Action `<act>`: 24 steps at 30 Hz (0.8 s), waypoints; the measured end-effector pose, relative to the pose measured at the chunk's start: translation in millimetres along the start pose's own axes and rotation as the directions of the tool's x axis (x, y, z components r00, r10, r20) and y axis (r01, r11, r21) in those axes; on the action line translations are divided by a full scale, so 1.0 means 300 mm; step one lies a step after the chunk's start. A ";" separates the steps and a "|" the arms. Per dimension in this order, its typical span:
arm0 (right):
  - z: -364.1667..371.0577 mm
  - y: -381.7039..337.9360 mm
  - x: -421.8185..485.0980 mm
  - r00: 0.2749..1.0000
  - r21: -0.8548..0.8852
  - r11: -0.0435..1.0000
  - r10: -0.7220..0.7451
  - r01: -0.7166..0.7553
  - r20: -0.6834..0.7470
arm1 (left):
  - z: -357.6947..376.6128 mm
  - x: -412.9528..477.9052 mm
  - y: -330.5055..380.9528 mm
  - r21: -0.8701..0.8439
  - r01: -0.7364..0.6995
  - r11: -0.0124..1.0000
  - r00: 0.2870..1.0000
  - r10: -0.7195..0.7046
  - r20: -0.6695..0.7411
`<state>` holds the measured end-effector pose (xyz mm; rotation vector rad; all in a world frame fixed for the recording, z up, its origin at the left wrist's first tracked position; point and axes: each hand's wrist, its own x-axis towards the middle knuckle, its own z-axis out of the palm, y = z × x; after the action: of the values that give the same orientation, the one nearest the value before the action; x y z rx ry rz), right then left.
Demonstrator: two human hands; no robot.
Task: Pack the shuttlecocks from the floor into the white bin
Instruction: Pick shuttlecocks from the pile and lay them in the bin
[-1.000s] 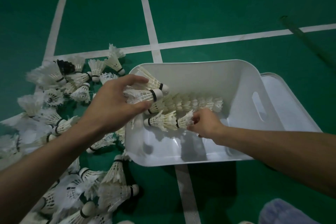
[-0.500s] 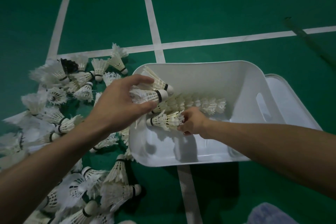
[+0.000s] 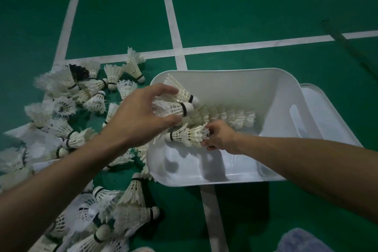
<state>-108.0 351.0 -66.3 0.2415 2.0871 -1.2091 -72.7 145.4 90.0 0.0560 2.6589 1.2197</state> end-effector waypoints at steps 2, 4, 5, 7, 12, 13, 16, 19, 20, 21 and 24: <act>-0.009 0.011 -0.001 1.000 0.025 1.000 -0.010 0.010 0.021 | 0.005 0.002 0.001 0.008 -0.009 1.000 1.000 0.009 0.010; -0.023 0.013 -0.009 0.999 0.048 0.999 -0.013 0.011 0.041 | 0.013 0.005 0.001 0.016 -0.015 1.000 1.000 0.015 0.021; -0.031 0.015 -0.012 0.999 0.054 0.999 -0.011 0.009 0.045 | 0.018 0.007 0.001 0.015 -0.018 1.000 1.000 0.018 0.025; -0.044 0.016 -0.020 0.998 0.056 0.998 -0.013 0.010 0.058 | 0.028 0.009 -0.001 0.026 -0.036 0.999 0.999 0.035 0.041; -0.095 0.004 -0.047 1.000 -0.072 0.997 -0.015 0.014 -0.004 | 0.054 0.019 -0.013 0.105 -0.054 0.993 0.990 0.040 0.132; -0.116 -0.007 -0.055 0.999 -0.097 0.995 -0.037 0.034 -0.033 | 0.058 0.023 -0.014 0.127 -0.063 0.990 0.988 0.044 0.149; -0.188 -0.078 -0.111 0.980 0.015 0.993 -0.109 0.113 -0.167 | 0.063 0.038 -0.017 0.193 -0.084 0.978 0.976 0.042 0.212; -0.243 -0.180 -0.204 0.925 -0.081 0.938 -0.346 0.337 -0.159 | 0.063 0.051 -0.015 0.232 -0.122 0.965 0.958 0.053 0.283; -0.247 -0.212 -0.233 0.901 -0.101 0.908 -0.416 0.406 -0.122 | 0.064 0.054 -0.013 0.243 -0.148 0.959 0.950 0.070 0.305; -0.244 -0.239 -0.261 0.881 -0.110 0.882 -0.466 0.457 -0.077 | 0.066 0.055 -0.010 0.255 -0.175 0.951 0.941 0.085 0.328; -0.216 -0.277 -0.283 0.840 -0.199 0.817 -0.538 0.541 0.071 | 0.074 0.056 -0.003 0.269 -0.234 0.934 0.913 0.115 0.392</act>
<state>-116.2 373.7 66.9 -0.4964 2.3336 -1.2728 -84.5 163.3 72.3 0.5358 2.5129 0.7257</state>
